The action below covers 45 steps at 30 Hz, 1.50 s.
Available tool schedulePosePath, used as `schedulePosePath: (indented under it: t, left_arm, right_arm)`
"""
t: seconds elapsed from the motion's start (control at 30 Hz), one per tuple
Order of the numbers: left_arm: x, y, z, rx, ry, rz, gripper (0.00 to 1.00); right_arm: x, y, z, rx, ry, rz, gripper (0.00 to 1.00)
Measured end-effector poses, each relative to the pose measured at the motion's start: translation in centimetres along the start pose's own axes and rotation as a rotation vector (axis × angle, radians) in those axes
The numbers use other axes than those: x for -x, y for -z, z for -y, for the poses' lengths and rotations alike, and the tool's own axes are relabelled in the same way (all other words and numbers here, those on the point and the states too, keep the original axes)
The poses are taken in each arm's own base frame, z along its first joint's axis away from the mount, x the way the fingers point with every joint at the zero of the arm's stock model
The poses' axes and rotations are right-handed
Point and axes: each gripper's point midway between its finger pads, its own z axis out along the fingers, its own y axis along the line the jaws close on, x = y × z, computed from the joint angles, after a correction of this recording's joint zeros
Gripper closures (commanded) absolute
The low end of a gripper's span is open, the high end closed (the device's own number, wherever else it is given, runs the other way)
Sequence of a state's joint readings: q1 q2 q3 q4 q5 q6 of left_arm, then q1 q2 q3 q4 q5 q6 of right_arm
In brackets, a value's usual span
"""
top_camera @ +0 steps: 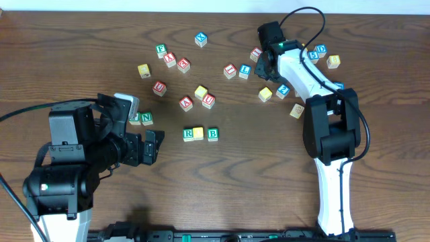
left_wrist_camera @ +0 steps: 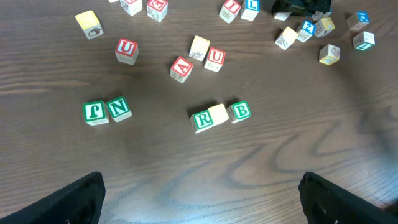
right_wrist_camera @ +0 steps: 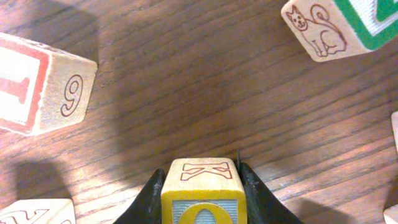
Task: Spell out ROBOT
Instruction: 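Lower the right gripper around the yellow O block and close, then lift the yellow O block with the right gripper, then carry the yellow O block to the right of the green B block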
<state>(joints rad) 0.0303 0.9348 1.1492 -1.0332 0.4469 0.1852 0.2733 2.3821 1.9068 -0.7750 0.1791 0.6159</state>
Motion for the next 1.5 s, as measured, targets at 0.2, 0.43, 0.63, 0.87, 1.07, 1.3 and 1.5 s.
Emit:
schedulePosePath:
  t: [0.2, 0.43, 0.63, 0.87, 1.07, 1.3, 1.5]
  left_arm:
    - [0.0, 0.0, 0.0, 0.0, 0.0, 0.0, 0.02]
    - [0.0, 0.0, 0.0, 0.0, 0.0, 0.0, 0.02]
    - [0.0, 0.0, 0.0, 0.0, 0.0, 0.0, 0.02]
    - [0.0, 0.0, 0.0, 0.0, 0.0, 0.0, 0.02]
    - [0.0, 0.0, 0.0, 0.0, 0.0, 0.0, 0.02]
    - [0.0, 0.0, 0.0, 0.0, 0.0, 0.0, 0.02]
    - [0.0, 0.0, 0.0, 0.0, 0.0, 0.0, 0.02]
  right_arm:
    - [-0.1, 0.0, 0.0, -0.002, 0.02, -0.004, 0.82]
    - [-0.3, 1.4, 0.3, -0.003, 0.046, -0.019, 0.77]
    - [2.0, 11.1, 0.1, 0.071, 0.053, 0.073, 0.81]
    - [-1.5, 20.5, 1.6, 0.109, 0.097, 0.015, 0.88]
    - [-5.1, 21.0, 1.2, 0.08, 0.166, -0.076, 0.92]
    - [-8.4, 19.7, -0.8, 0.085, 0.247, -0.108, 0.89]
    - [-11.7, 16.6, -3.0, 0.109, 0.314, -0.112, 0.89]
